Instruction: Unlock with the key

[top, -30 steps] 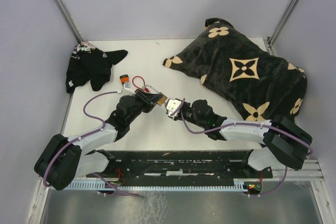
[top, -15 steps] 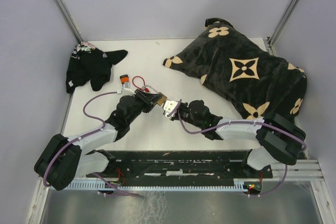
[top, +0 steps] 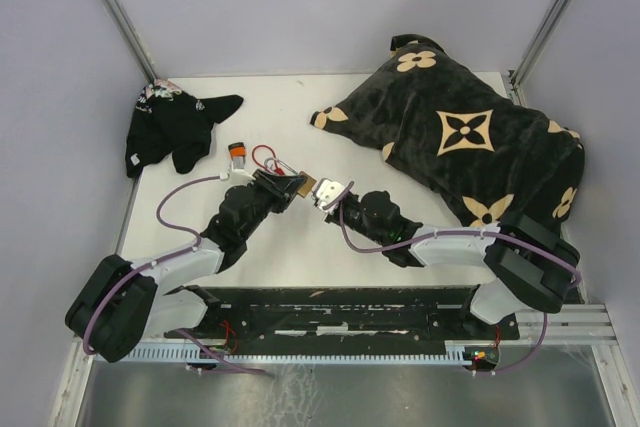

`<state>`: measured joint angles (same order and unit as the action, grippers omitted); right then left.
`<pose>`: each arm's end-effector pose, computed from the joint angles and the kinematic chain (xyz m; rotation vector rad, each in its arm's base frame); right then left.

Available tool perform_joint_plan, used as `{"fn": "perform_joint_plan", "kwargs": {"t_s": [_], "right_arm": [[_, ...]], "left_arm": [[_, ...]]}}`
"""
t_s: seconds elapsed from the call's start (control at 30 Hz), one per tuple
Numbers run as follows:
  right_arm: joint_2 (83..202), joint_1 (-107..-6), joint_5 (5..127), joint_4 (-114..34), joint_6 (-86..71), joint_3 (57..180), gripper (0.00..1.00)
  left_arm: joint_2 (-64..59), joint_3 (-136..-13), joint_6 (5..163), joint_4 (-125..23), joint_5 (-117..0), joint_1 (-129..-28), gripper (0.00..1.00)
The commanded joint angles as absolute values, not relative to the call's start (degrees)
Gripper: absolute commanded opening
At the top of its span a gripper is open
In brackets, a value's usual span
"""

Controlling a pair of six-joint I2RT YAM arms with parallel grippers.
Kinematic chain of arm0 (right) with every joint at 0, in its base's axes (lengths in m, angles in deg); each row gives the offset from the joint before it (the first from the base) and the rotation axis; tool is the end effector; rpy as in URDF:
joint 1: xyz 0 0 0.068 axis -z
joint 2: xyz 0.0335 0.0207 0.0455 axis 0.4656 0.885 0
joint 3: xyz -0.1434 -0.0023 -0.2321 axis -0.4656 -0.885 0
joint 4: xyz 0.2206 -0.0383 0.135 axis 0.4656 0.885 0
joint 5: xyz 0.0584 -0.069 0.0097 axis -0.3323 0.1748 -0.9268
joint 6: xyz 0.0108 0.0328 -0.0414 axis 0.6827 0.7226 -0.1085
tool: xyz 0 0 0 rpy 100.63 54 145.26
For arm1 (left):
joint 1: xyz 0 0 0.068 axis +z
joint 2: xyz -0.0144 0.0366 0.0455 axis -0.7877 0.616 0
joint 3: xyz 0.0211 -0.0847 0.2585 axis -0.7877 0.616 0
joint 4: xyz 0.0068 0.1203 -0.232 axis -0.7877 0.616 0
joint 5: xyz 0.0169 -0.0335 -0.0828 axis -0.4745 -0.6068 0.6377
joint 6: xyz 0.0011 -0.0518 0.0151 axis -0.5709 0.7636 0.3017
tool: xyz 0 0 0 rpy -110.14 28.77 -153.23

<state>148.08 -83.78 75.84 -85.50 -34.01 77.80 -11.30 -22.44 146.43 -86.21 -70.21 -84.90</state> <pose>0.1755 0.2578 0.2089 -1.0210 1.3703 0.4357 0.1989 -0.1265 0.2001 -0.7233 1.7920 -1.2783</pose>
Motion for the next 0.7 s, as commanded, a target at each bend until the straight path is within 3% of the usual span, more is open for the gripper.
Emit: {"fn": "perform_joint_plan", "kwargs": {"t_s": [0.0,0.17,0.3,0.47,0.67], "right_arm": [[145.57,-82.37,72.36,-90.89,-24.19,79.10,0.02],[142.18,-80.01,66.85,-85.14,-16.30,80.20,0.04],[137.68,-77.63,64.84,-78.66,-12.01,79.51,0.23],[132.36,-75.80,62.29,-69.59,-9.01,79.66,0.56],[128.91,-72.87,58.69,-66.67,-4.75,79.61,0.68]], "left_arm": [[-12.15,-22.35,147.94,-102.18,-63.21,-87.22,0.03],[-12.70,-22.05,141.67,-105.61,-61.18,-87.15,0.03],[-13.86,-22.52,134.67,-101.82,-61.08,-86.92,0.03],[-12.90,-23.44,127.36,-101.64,-57.57,-86.69,0.03],[-11.44,-23.90,122.61,-103.98,-53.19,-86.69,0.03]]}}
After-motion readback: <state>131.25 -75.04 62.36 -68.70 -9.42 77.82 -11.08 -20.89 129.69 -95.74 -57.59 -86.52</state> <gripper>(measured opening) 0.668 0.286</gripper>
